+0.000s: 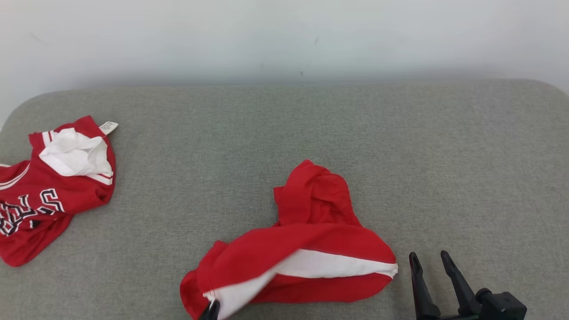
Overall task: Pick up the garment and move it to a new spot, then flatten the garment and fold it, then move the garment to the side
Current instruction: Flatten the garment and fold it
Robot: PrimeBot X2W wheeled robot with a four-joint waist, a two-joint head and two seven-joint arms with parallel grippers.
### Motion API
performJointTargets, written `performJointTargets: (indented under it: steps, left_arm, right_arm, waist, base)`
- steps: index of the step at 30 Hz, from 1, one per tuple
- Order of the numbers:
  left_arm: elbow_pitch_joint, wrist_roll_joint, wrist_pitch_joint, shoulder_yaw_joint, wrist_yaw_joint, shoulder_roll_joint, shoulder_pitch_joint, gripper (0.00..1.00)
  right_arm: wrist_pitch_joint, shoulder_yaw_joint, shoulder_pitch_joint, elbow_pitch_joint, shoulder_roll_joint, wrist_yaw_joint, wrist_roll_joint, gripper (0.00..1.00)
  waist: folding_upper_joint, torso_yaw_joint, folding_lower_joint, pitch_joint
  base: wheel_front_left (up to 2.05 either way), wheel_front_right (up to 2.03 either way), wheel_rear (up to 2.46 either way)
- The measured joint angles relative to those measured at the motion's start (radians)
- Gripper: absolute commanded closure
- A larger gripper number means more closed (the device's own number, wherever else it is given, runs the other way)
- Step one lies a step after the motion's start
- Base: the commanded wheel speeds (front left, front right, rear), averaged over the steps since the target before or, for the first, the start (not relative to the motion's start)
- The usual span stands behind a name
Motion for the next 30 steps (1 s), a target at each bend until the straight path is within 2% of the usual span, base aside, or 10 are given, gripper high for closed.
performJointTargets:
  steps: [7,9,14,17,21,24,30]
  left_arm:
    - [0.069,-0.031,-0.015,-0.005,0.007,-0.017,0.059,1.0]
    - [0.086,-0.024,-0.024,-0.009,0.011,-0.019,0.058,0.0]
    - [0.061,-0.033,-0.085,0.021,-0.008,-0.035,0.039,0.0]
    - [0.035,-0.014,-0.108,0.063,0.009,-0.034,0.027,0.0]
    - [0.009,0.04,-0.117,0.117,0.033,-0.04,0.017,0.0]
    - [-0.034,0.086,-0.119,0.182,0.042,-0.066,0.008,0.0]
    - [-0.039,0.182,-0.119,0.296,0.038,-0.114,0.013,0.0]
  right_arm:
    - [0.0,0.003,0.001,0.007,-0.005,0.0,0.001,0.0]
    - [0.0,0.007,0.004,0.01,-0.005,0.0,0.001,0.0]
    - [0.0,0.008,0.01,0.011,-0.007,0.0,0.004,0.0]
    - [0.0,0.006,0.016,0.01,-0.007,0.0,0.004,0.0]
    - [0.0,0.004,0.018,0.009,-0.008,0.0,0.004,0.0]
    - [0.0,0.004,0.018,0.007,-0.009,0.0,0.004,0.0]
    - [0.0,0.016,0.014,0.007,-0.012,0.0,0.004,0.0]
  waist:
    - [0.0,0.023,0.0,-0.008]
    - [0.0,0.024,0.0,-0.014]
    - [0.0,0.024,0.0,-0.03]
    - [0.0,0.026,0.0,-0.038]
    - [0.0,0.028,0.0,-0.043]
    - [0.0,0.03,0.0,-0.044]
    - [0.0,0.028,0.0,-0.043]
  base:
    - [0.0,0.0,0.0]
    - [0.0,0.0,0.0]
    - [0.0,0.0,0.0]
    - [0.0,0.0,0.0]
    - [0.0,0.0,0.0]
    - [0.0,0.0,0.0]
    - [0.0,0.0,0.0]
